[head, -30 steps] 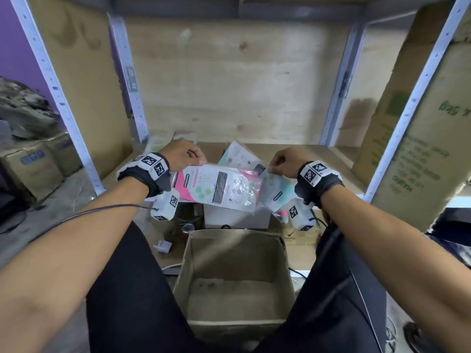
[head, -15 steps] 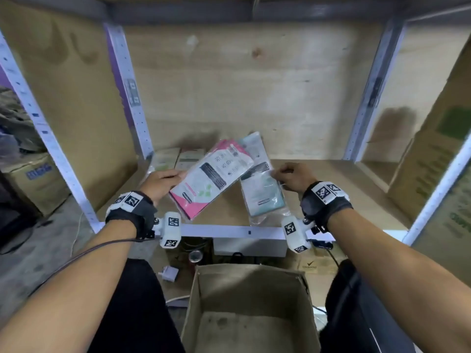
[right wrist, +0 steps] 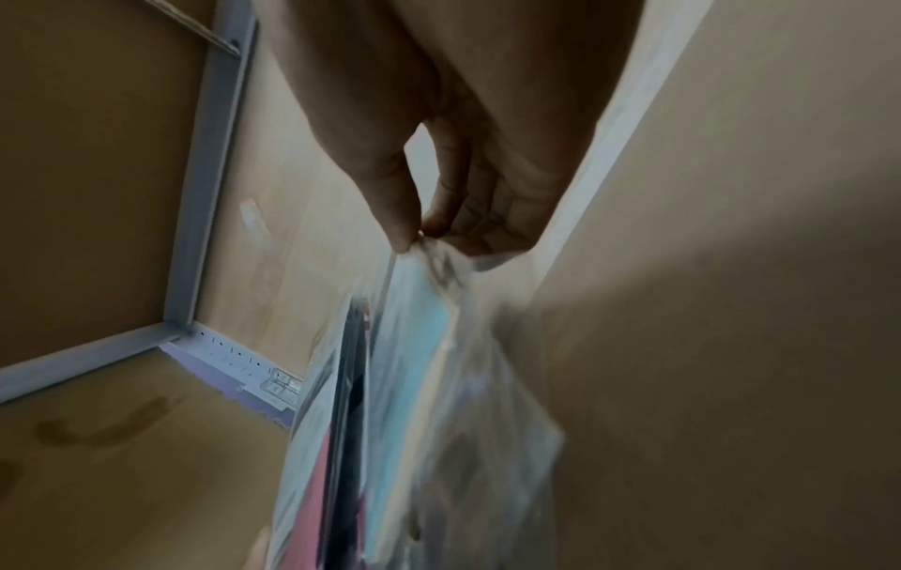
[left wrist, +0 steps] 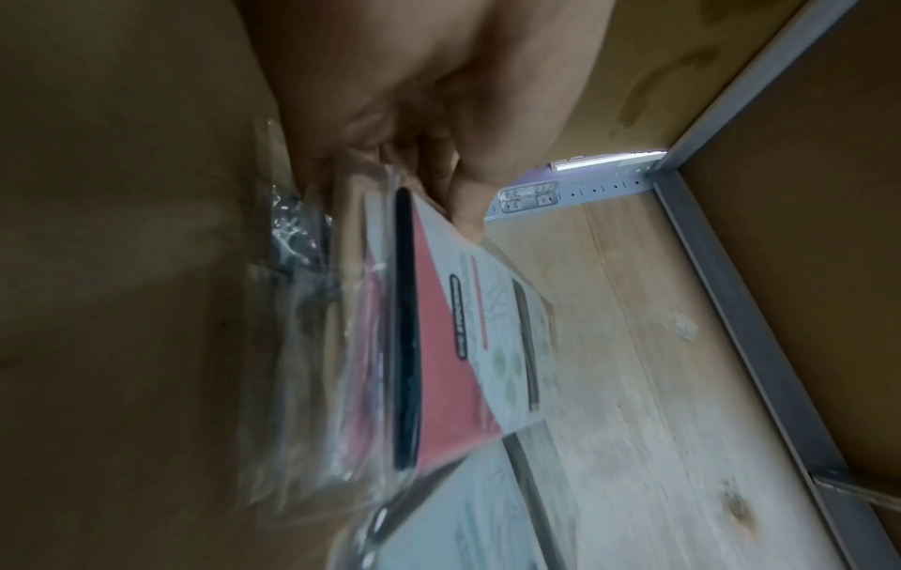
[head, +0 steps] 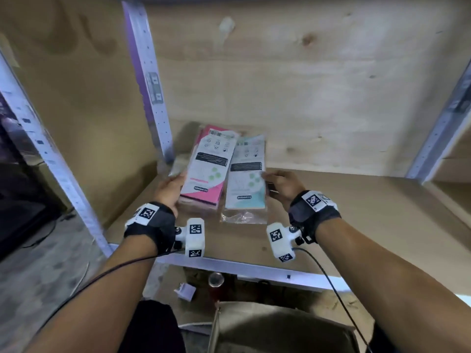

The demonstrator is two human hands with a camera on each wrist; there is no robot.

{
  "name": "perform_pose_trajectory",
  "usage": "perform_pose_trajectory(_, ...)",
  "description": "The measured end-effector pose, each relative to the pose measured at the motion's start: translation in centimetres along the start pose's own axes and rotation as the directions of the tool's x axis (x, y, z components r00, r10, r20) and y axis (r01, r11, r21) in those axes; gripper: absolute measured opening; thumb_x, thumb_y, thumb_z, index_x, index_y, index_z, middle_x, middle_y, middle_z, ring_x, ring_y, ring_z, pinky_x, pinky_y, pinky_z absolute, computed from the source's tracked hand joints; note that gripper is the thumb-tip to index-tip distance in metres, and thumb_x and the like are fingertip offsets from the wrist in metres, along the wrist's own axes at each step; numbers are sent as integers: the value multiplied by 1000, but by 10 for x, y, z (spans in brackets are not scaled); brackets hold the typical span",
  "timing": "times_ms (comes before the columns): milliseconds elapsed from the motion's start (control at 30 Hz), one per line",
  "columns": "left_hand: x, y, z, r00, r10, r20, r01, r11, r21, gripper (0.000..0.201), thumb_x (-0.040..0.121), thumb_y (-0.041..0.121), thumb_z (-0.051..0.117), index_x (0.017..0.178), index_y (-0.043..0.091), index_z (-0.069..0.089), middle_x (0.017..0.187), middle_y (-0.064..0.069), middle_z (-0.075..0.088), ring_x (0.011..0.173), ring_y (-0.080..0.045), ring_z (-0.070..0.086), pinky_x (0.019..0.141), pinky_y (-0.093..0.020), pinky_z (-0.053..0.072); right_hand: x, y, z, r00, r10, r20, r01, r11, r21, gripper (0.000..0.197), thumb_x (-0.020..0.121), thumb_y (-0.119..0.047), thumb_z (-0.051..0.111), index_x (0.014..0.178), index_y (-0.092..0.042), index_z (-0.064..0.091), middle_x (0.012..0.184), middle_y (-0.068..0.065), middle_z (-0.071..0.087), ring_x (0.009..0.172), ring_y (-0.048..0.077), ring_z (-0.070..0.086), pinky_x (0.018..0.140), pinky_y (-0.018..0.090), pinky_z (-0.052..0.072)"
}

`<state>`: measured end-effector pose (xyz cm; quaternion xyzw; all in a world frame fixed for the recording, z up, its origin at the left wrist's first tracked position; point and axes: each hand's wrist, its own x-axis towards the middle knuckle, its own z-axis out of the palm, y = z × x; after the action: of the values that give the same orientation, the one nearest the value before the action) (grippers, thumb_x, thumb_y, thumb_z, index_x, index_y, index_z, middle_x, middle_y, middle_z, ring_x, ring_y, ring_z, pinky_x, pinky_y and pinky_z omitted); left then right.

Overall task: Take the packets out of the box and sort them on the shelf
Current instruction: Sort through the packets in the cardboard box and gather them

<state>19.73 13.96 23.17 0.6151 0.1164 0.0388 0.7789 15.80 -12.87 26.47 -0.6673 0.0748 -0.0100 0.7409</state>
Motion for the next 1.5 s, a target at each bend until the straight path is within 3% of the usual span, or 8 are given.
perform_pose_trajectory(200, 48, 5, -24, 975, -6, -224, 20, 998, 60, 29, 90, 26, 67, 114, 12, 73, 107, -15, 74, 98, -34, 72, 88, -56, 57, 48, 10, 39, 997, 79, 16, -80, 991, 107, 5, 95, -7, 60, 91, -6, 64, 77, 9, 62, 58, 17, 55, 60, 29, 51)
perform_pose_trajectory(433, 94, 9, -46, 958, -51, -284, 110, 974, 196, 22, 91, 20, 64, 97, 1, 70, 120, -20, 68, 105, -33, 67, 99, -47, 52, 94, 17, 73, 982, 184, 35, -188, 968, 164, 17, 97, -4, 55, 82, 0, 62, 67, 7, 72, 51, 16, 68, 50, 26, 57)
perform_pose_trajectory(500, 101, 8, -47, 968, -39, -248, 110, 955, 276, 35, 97, 23, 57, 123, 0, 64, 136, -20, 60, 105, -24, 59, 95, -34, 48, 104, 22, 79, 979, 202, 11, -202, 972, 117, 15, 97, -3, 56, 83, -1, 62, 74, 11, 70, 54, 18, 68, 49, 25, 57)
perform_pose_trajectory(667, 109, 7, -45, 956, 74, -282, 84, 856, 511, 40, 100, 27, 51, 129, 1, 63, 132, -19, 63, 115, -33, 63, 95, -36, 53, 122, 31, 87, 981, 185, -54, -186, 982, -13, 20, 92, -6, 65, 104, 10, 62, 120, 33, 63, 88, 30, 58, 99, 53, 50)
perform_pose_trajectory(800, 106, -1, -38, 940, 152, -307, 40, 841, 539, 32, 92, 29, 57, 105, 6, 76, 87, -5, 69, 61, -12, 58, 61, -21, 44, 130, 30, 88, 989, 132, -71, -142, 977, -160, 11, 92, -13, 67, 89, -4, 64, 85, 15, 67, 76, 25, 61, 90, 47, 57)
perform_pose_trajectory(1000, 101, 0, -35, 975, 119, -186, 25, 776, 630, 40, 93, 38, 60, 106, 3, 74, 95, -8, 71, 85, -26, 67, 77, -29, 50, 127, 26, 99, 999, 25, 20, -11, 864, -503, 39, 80, -55, 71, 84, -18, 59, 79, -6, 63, 69, 14, 62, 51, 20, 51)
perform_pose_trajectory(1200, 88, 13, -41, 992, 84, -91, 15, 647, 762, 48, 90, 51, 61, 114, 10, 66, 121, -15, 68, 103, -31, 63, 98, -37, 48, 121, 33, 106, 996, 76, -51, -90, 707, -701, 93, 58, -59, 84, 126, -12, 42, 125, 10, 52, 112, 31, 55, 93, 48, 52)
perform_pose_trajectory(1500, 30, 42, -12, 933, 356, 57, -220, 436, 872, 54, 84, 45, 62, 132, 19, 59, 130, -12, 64, 125, -35, 53, 112, -44, 34, 93, 28, 64, 992, 113, -46, -119, 812, -572, 49, 84, -29, 76, 106, -12, 36, 88, 0, 51, 68, 13, 52, 49, 26, 38)
